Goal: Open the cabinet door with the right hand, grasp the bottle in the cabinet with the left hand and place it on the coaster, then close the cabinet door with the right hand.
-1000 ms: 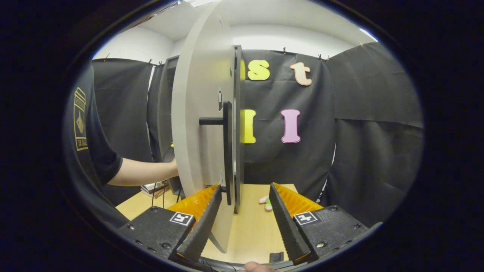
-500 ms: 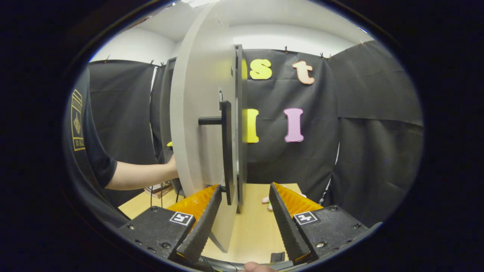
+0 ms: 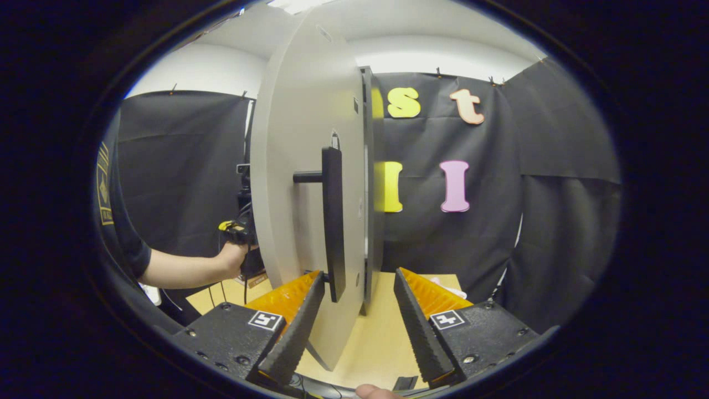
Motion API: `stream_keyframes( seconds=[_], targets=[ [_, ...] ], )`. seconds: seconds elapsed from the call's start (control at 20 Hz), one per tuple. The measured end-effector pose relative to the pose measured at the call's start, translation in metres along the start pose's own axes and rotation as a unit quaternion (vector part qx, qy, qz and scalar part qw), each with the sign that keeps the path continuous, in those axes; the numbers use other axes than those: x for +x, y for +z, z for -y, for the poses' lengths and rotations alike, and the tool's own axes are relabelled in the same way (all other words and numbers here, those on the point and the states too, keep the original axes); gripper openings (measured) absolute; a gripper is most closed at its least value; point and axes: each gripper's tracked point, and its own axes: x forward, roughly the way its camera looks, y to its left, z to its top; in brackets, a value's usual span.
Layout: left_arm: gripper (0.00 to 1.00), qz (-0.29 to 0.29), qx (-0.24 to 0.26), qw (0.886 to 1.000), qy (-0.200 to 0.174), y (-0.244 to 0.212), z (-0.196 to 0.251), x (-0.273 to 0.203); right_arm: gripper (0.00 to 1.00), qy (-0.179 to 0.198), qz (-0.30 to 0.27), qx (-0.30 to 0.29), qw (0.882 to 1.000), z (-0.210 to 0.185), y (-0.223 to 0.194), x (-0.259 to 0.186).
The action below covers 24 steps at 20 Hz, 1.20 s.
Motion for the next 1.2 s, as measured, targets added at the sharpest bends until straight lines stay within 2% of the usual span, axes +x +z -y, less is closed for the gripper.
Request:
stream_keyframes(
  seconds=[0.4,0.5,0.55,0.65,0.7,0.85,1.0,1.2],
  targets=[
    [0.76,-0.002,-0.009,1.000,0.029,-0.028,-0.036,-0.083,0.83,0.077,-0.014,0.011,0.997,-0.009,-0.001,0.005],
    [0.76,0.000,-0.002,1.000,0.031,-0.046,-0.044,-0.093,0.92,0.084,-0.013,0.001,0.996,-0.012,0.001,0.006],
    [0.76,-0.003,0.007,0.999,0.033,-0.058,-0.047,-0.099,0.95,0.086,-0.014,-0.008,0.996,-0.013,0.002,0.007],
    [0.76,-0.022,0.028,0.998,0.042,-0.092,-0.053,-0.110,0.95,0.086,-0.016,-0.023,0.996,-0.016,0.002,0.006],
    [0.76,-0.034,0.030,0.998,0.042,-0.114,-0.053,-0.117,0.93,0.089,-0.019,-0.029,0.995,-0.019,0.002,0.007],
    [0.76,-0.067,0.034,0.996,0.057,-0.172,-0.060,-0.137,0.95,0.106,-0.033,-0.043,0.993,-0.025,0.003,0.011],
    [0.77,-0.094,0.042,0.992,0.075,-0.217,-0.072,-0.158,0.95,0.119,-0.036,-0.063,0.990,-0.031,0.005,0.012],
    [0.77,-0.117,0.030,0.988,0.099,-0.261,-0.091,-0.181,0.96,0.130,-0.041,-0.052,0.989,-0.038,0.003,0.014]
  ],
)
